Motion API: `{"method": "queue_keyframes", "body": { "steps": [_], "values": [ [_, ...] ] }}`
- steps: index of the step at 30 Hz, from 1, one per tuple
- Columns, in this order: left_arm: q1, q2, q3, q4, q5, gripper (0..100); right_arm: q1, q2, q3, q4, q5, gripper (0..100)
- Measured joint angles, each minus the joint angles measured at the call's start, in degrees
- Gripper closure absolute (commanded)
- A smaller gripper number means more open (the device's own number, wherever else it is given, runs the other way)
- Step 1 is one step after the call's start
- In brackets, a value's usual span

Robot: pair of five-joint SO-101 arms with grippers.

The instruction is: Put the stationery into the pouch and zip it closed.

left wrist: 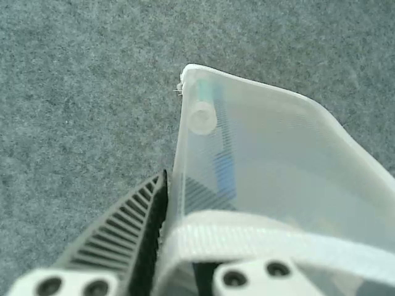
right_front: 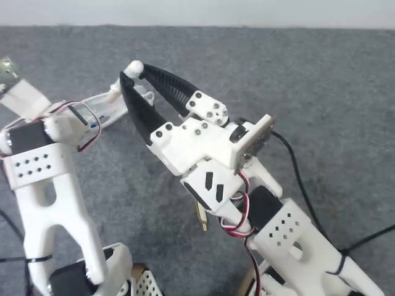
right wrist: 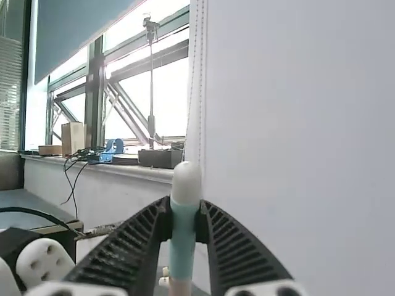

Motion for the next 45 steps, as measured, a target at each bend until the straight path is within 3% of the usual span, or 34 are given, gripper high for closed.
{"method": "queue_keyframes", "body": {
  "steps": [16,29,37,45],
  "values": [
    [0.0,0.0,0.0,0.0,0.0,99,0.62,0.09,7.56,-0.7,-0.09,99.3],
    [0.0,0.0,0.0,0.0,0.0,99,-5.63,14.95,5.89,-1.49,29.89,99.3],
    [0.0,0.0,0.0,0.09,0.0,99,-5.63,16.35,5.54,1.49,29.36,98.8],
    [0.0,0.0,0.0,0.09,0.0,99,-5.8,16.44,5.54,4.84,20.31,75.0]
  ]
}}
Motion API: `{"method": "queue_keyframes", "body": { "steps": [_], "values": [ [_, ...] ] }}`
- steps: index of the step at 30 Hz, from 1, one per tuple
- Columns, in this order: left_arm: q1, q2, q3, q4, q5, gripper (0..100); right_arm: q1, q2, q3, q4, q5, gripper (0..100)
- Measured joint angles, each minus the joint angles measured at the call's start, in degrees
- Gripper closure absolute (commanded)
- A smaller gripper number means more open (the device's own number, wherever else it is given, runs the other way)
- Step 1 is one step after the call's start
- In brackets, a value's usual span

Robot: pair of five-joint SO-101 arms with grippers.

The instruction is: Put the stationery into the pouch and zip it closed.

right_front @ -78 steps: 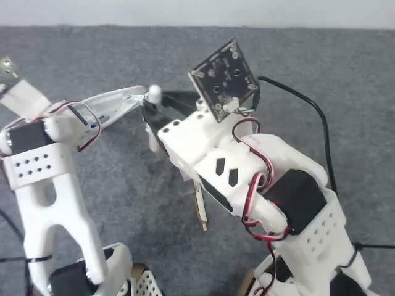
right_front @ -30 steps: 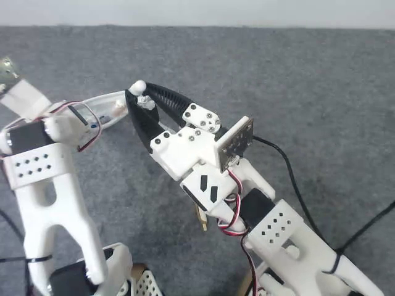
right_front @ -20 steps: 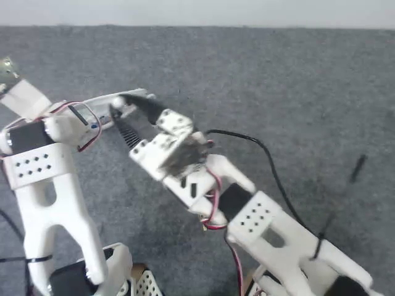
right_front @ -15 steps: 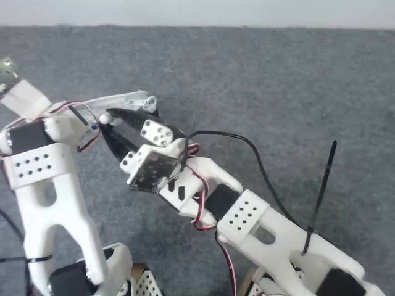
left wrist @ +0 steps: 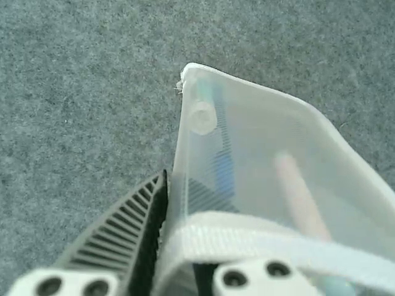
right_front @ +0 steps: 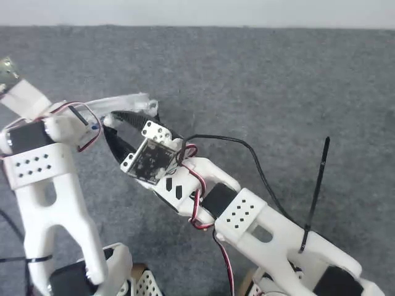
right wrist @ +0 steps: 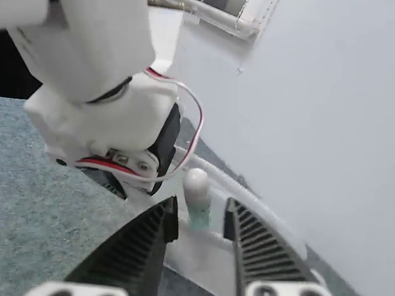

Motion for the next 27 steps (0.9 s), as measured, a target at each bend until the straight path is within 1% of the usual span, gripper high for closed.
{"method": "queue_keyframes", "body": {
  "steps": [3,11,17,22,27],
  "values": [
    [0.0,0.0,0.0,0.0,0.0,99,0.0,0.0,0.0,2.9,-3.6,76.1],
    [0.0,0.0,0.0,-0.09,0.0,99,-0.09,-7.65,0.0,12.13,-5.27,77.1],
    [0.0,0.0,0.09,-0.7,0.0,99,-0.09,-9.93,0.0,16.79,-10.37,77.1],
    [0.0,0.0,0.44,-1.76,0.0,99,-0.09,-11.08,0.0,21.45,-10.99,77.1],
    [0.0,0.0,0.44,-1.76,0.0,99,0.0,-16.35,0.0,26.37,-11.08,77.2]
  ]
}}
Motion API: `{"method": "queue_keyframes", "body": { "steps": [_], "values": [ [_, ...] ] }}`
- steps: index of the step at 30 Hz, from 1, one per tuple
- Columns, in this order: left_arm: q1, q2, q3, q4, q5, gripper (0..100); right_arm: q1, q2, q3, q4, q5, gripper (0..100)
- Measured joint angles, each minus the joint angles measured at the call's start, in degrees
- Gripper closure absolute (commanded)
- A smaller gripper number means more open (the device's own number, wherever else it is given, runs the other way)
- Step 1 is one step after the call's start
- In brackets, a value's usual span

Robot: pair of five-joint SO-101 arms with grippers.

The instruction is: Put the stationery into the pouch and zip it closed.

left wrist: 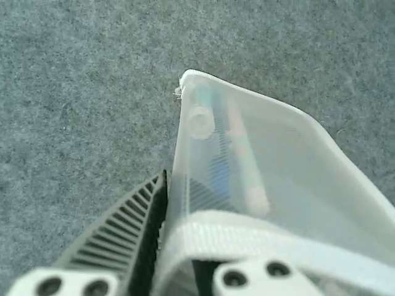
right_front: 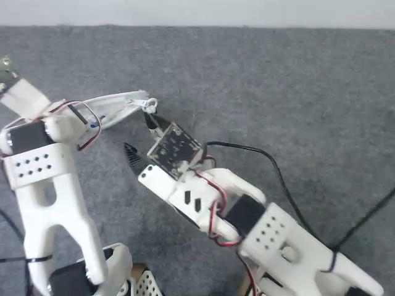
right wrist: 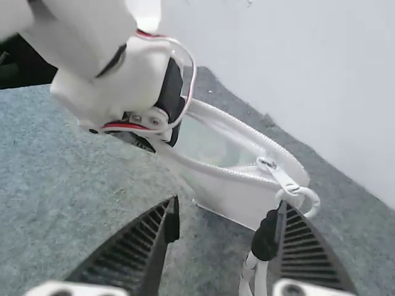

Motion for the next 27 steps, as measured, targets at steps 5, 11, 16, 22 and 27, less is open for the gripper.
{"method": "queue_keyframes", "body": {
  "steps": [5,11,16,22,27],
  "values": [
    [0.0,0.0,0.0,0.0,0.0,99,0.0,-6.77,0.0,7.3,0.0,77.2],
    [0.0,0.0,0.0,0.0,0.0,99,-0.09,-11.16,0.0,17.41,-5.98,77.2],
    [0.0,0.0,0.0,0.0,0.0,99,-0.09,-11.16,0.0,22.95,-9.58,77.2],
    [-2.55,0.0,0.0,-0.26,0.0,99,0.09,-4.4,0.0,24.79,-13.8,77.1],
    [-4.48,0.0,0.0,-0.62,0.18,99,0.35,6.33,0.0,23.47,-14.15,77.1]
  ]
}}
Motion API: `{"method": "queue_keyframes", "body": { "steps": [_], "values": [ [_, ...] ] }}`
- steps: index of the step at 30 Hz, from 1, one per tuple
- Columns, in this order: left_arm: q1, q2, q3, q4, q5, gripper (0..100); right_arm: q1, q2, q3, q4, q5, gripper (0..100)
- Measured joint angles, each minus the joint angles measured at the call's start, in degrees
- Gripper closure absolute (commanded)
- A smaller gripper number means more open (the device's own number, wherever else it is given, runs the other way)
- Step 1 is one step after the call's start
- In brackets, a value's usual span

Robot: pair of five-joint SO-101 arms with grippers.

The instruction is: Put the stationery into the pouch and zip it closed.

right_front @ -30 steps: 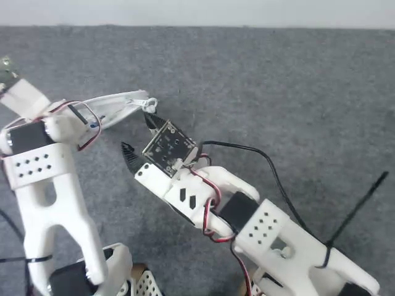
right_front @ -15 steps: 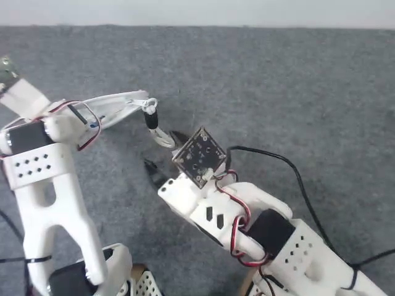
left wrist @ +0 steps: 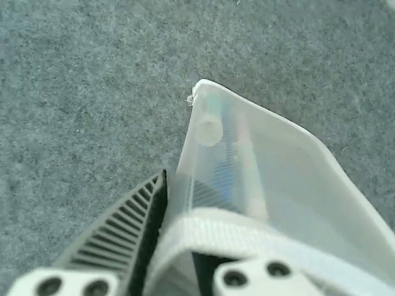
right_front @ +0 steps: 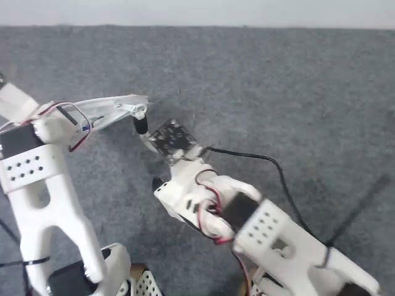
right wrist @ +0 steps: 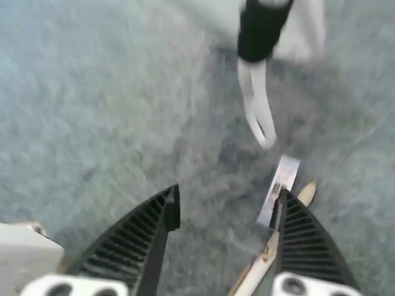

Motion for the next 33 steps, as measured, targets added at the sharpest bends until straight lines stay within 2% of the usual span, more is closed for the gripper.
{"method": "queue_keyframes", "body": {
  "steps": [7,14,24,33],
  "values": [
    [-1.23,0.09,0.0,-0.09,0.0,99,5.45,11.6,0.0,-5.71,0.0,77.2],
    [-1.23,0.09,0.0,-0.09,-0.09,99,6.07,20.84,-1.32,-12.92,-0.18,77.2],
    [-1.23,0.09,0.0,-0.09,-0.09,99,6.33,35.69,-16.35,-7.38,-0.18,77.2],
    [-1.23,0.09,0.0,-0.09,-0.09,99,8.53,43.08,-20.92,-7.03,-0.18,77.2]
  ]
}}
